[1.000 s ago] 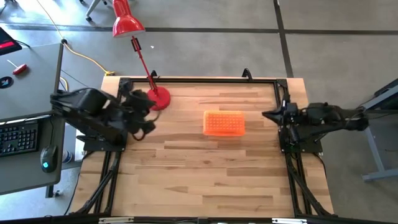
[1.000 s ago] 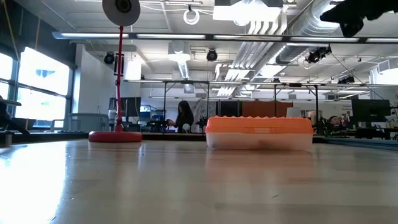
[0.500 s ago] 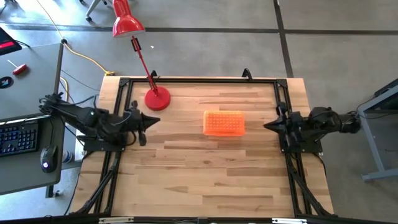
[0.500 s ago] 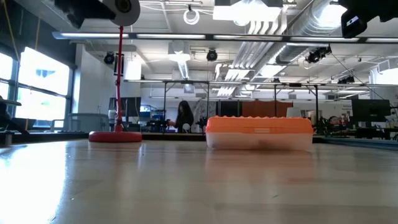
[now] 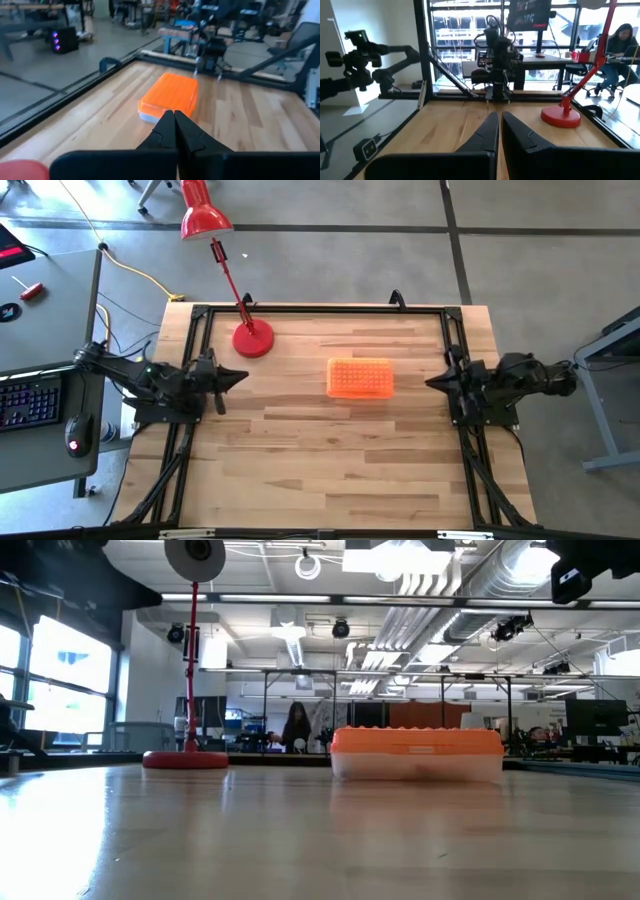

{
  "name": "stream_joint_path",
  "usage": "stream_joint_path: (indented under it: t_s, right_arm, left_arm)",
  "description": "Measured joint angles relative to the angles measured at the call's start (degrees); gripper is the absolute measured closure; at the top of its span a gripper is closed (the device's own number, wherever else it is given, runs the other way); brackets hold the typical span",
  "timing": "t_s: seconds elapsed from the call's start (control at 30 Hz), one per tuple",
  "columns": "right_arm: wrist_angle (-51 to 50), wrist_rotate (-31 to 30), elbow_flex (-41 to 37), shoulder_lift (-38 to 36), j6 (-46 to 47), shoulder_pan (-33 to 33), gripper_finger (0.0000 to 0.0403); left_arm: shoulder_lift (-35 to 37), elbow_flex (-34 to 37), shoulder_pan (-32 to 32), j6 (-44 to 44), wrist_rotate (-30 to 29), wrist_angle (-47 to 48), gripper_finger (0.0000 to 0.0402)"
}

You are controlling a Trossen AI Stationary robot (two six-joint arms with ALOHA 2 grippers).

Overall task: Pick & place school supplies into a supply box
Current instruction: Return to Home Position

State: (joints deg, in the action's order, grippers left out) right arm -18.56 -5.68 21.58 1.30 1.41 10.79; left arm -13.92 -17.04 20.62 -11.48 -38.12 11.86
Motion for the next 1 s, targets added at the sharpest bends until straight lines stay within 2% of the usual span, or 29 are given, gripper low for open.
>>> stream_joint_path:
  t_s: [0.17,0.3,0.47,0.6,0.7,1.0]
  right_arm:
    - [0.2,-1.4,0.0,0.2,0.2,0.0,0.0402]
    - [0.7,1.5,-0.1,0.3,1.3,0.0,0.0402]
    - [14.6,3.0,-6.3,0.2,2.9,0.0,0.0402]
    - [24.2,2.5,-11.9,0.3,4.5,0.0,0.0402]
    - [29.3,2.4,-13.2,0.2,3.1,0.0,0.0403]
    - [27.2,1.5,-13.6,0.2,1.5,0.0,0.0403]
  left_arm:
    - [4.3,0.0,0.0,6.7,2.5,0.0,0.038]
    - [5.2,0.0,0.0,8.3,5.0,0.0,0.0358]
    - [5.2,2.1,0.0,8.8,10.7,-2.8,0.0341]
    - [5.1,7.2,0.0,13.3,10.5,-9.4,0.0345]
    - [5.2,10.7,0.0,14.7,7.8,-14.0,0.0352]
    - [5.2,15.5,0.0,11.2,6.2,-15.2,0.0362]
